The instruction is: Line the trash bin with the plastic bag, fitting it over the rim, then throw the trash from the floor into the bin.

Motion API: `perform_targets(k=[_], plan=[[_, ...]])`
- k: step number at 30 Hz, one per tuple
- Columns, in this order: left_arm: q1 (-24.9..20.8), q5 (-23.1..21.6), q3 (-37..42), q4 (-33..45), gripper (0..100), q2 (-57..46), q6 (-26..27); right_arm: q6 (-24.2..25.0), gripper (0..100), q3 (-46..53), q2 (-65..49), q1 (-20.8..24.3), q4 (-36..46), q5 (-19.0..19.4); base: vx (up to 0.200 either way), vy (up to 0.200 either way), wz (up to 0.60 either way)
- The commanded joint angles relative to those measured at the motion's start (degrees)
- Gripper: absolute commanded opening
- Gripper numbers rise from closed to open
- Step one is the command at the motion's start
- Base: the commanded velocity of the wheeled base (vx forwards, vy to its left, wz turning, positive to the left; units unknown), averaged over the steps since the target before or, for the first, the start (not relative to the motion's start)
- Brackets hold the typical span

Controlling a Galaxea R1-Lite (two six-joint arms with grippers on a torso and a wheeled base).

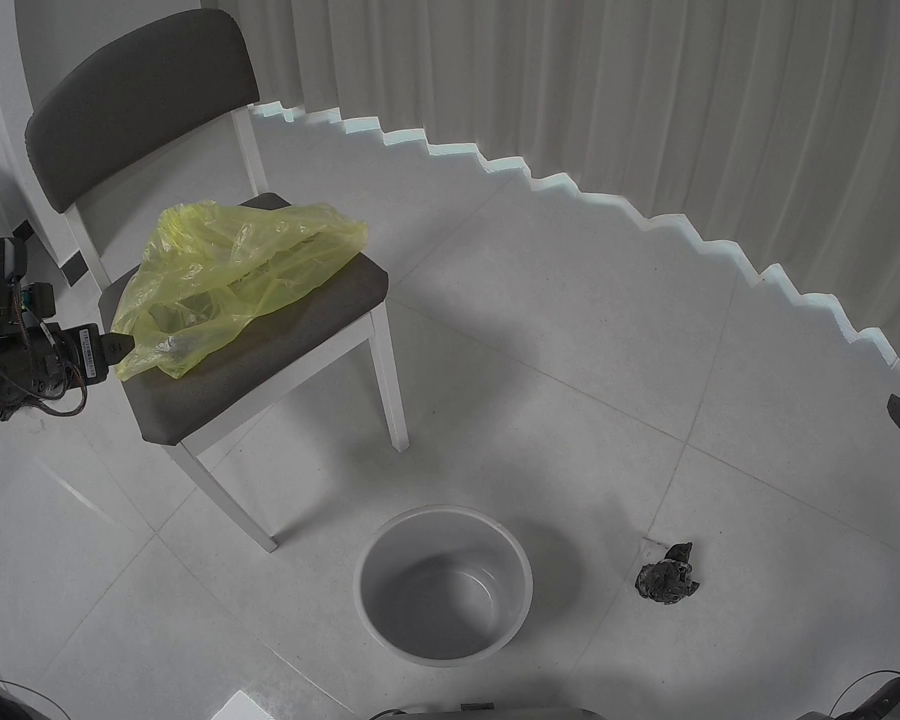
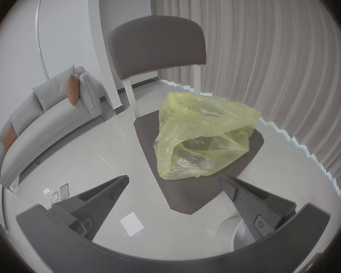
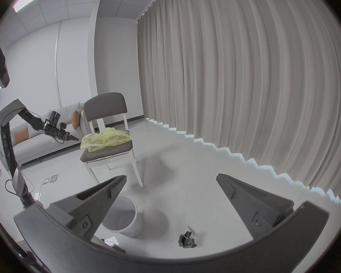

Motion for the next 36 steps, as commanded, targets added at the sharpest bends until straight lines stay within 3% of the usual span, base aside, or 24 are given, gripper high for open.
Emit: perform_targets(k=[1,10,36], plan=[[1.4,-0.1,-1.7,0.0,100,4.0,-0.2,0.0,100,0.3,0.8,0.0,-0.1,0.0,0.000,0.000,0.00],[2.2,-0.3,-5.5,-8.7,100,12.4,-0.3,-0.1,100,0.4,0.8,0.0,-0.1,0.2,0.000,0.000,0.00],[1.9,-0.2,-13.9,-10.7,100,22.2,-0.7,0.0,100,0.7,2.3,0.0,-0.5,0.1,0.000,0.000,0.00]])
